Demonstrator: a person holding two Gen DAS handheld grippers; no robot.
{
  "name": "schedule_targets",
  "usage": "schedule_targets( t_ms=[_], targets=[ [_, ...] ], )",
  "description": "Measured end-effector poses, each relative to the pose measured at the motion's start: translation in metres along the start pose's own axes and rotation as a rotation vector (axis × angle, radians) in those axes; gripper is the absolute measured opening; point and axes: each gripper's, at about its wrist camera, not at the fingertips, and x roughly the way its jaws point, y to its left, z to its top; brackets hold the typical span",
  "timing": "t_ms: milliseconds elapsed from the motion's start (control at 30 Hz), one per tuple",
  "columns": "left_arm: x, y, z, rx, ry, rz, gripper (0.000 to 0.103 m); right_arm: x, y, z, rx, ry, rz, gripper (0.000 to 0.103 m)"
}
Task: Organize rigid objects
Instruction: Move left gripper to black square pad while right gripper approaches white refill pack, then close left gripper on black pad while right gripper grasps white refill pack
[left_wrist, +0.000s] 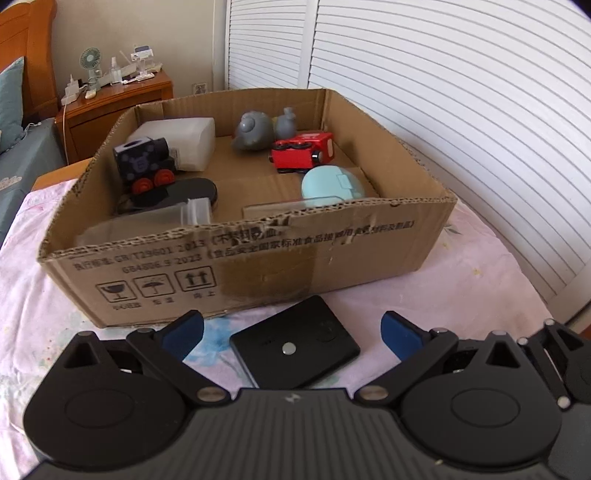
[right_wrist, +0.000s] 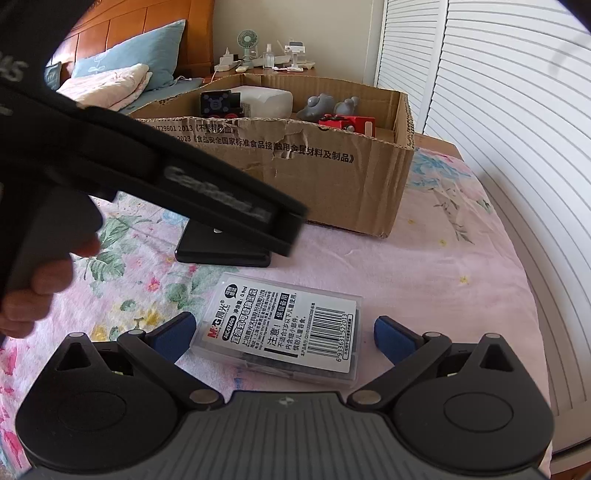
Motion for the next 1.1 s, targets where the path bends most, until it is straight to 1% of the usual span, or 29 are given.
schedule_targets(
  t_ms=[67, 133, 200, 367, 500, 700, 767, 833, 867, 900, 933, 967, 1033, 1100],
  targets=[
    [0.007, 0.000, -0.001, 0.000, 0.010, 0.022, 0.102, 0.000, 0.000, 0.000, -0.003, -0.002, 0.003, 0.103],
    [0.013, 0.004, -0.003, -0.006, 0.037, 0.038, 0.102, 0.000, 0.000, 0.000, -0.007, -0.003, 0.006, 0.103],
    [0.011, 0.011, -0.007, -0.027, 0.030, 0.021, 0.102, 0.000, 0.000, 0.000, -0.011, -0.003, 0.010, 0.103],
    [0.001, 0.032, -0.017, -0.043, 0.038, 0.036, 0.102, 0.001, 0.000, 0.000, -0.013, -0.003, 0.010, 0.103],
    [-0.008, 0.046, -0.025, -0.040, 0.027, 0.054, 0.102, 0.000, 0.000, -0.001, -0.012, -0.013, 0.010, 0.103],
    [-0.001, 0.036, -0.024, 0.020, 0.033, 0.068, 0.102, 0.000, -0.001, -0.003, -0.013, -0.026, 0.010, 0.103],
    [0.001, 0.033, -0.023, 0.028, 0.020, 0.054, 0.100, 0.000, 0.000, -0.003, -0.013, -0.025, 0.010, 0.103],
    [0.001, 0.032, -0.022, 0.029, 0.013, 0.053, 0.097, 0.000, 0.000, -0.003, -0.013, -0.028, 0.009, 0.103],
    [0.001, 0.031, -0.022, 0.033, 0.007, 0.052, 0.091, 0.000, 0.000, -0.003, -0.014, -0.027, 0.008, 0.103],
    [-0.001, 0.030, -0.022, 0.042, 0.001, 0.045, 0.082, 0.000, 0.000, -0.003, -0.013, -0.027, 0.008, 0.103],
    [-0.002, 0.030, -0.022, 0.056, -0.003, 0.035, 0.078, 0.000, 0.000, -0.003, -0.013, -0.028, 0.008, 0.103],
    [-0.004, 0.030, -0.022, 0.069, -0.004, 0.026, 0.070, 0.000, 0.000, -0.003, -0.012, -0.027, 0.008, 0.103],
    [-0.005, 0.033, -0.022, 0.068, 0.001, 0.019, 0.070, 0.000, 0.000, -0.003, -0.009, -0.024, 0.004, 0.103],
    [-0.006, 0.037, -0.023, 0.063, 0.000, 0.029, 0.070, -0.001, 0.001, -0.002, -0.007, -0.010, 0.003, 0.103]
  ],
)
